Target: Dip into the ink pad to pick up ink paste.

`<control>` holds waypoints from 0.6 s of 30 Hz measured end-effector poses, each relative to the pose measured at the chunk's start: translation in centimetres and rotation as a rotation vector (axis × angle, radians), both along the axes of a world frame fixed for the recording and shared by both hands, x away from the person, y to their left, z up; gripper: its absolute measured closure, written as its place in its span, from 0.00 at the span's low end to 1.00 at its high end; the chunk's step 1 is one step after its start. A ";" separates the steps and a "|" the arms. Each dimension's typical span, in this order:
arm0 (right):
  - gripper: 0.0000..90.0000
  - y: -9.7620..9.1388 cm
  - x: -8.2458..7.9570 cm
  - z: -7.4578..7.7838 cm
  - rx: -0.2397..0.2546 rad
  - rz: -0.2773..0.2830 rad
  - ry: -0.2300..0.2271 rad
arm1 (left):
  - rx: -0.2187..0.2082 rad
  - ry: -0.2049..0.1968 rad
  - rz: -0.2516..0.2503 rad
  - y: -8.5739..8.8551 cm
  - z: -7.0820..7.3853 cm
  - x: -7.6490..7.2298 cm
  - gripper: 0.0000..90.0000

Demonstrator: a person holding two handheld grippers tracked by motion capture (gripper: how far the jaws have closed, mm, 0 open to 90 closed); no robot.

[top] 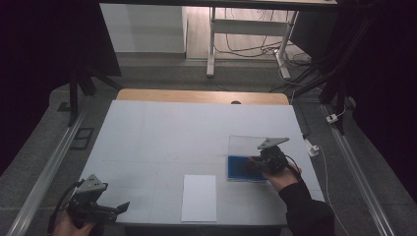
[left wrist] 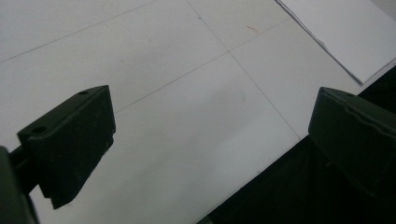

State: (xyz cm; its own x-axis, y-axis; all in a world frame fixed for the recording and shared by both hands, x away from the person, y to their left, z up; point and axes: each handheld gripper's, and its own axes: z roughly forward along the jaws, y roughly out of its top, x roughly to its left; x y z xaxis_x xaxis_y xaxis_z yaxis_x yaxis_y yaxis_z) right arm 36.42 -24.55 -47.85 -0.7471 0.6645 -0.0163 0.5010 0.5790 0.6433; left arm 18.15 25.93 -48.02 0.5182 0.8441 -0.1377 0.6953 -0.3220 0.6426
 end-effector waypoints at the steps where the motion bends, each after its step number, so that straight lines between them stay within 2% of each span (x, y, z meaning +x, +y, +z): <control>1: 0.89 0.0 0.0 -0.1 -0.003 0.000 0.000 | 0.000 0.000 0.000 0.0 0.0 0.0 0.01; 11: 0.89 0.0 0.2 -0.4 0.001 -0.012 0.020 | 0.001 0.002 0.001 0.0 0.0 0.0 0.01; 14: 0.89 0.4 0.0 -0.4 -0.021 -0.009 0.002 | 0.003 0.003 0.001 0.0 0.0 0.0 0.01; 18: 0.89 1.1 -0.6 -0.4 -0.080 0.011 -0.043 | 0.001 0.006 0.003 -0.1 0.0 0.1 0.01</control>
State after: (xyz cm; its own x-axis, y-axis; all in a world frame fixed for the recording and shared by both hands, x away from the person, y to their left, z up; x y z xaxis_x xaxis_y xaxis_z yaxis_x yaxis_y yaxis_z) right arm 35.87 -23.42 -48.26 -0.7516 0.6518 -0.1017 0.4671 0.6347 0.6156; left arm 18.21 25.86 -48.04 0.5152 0.8455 -0.1399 0.6998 -0.3208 0.6382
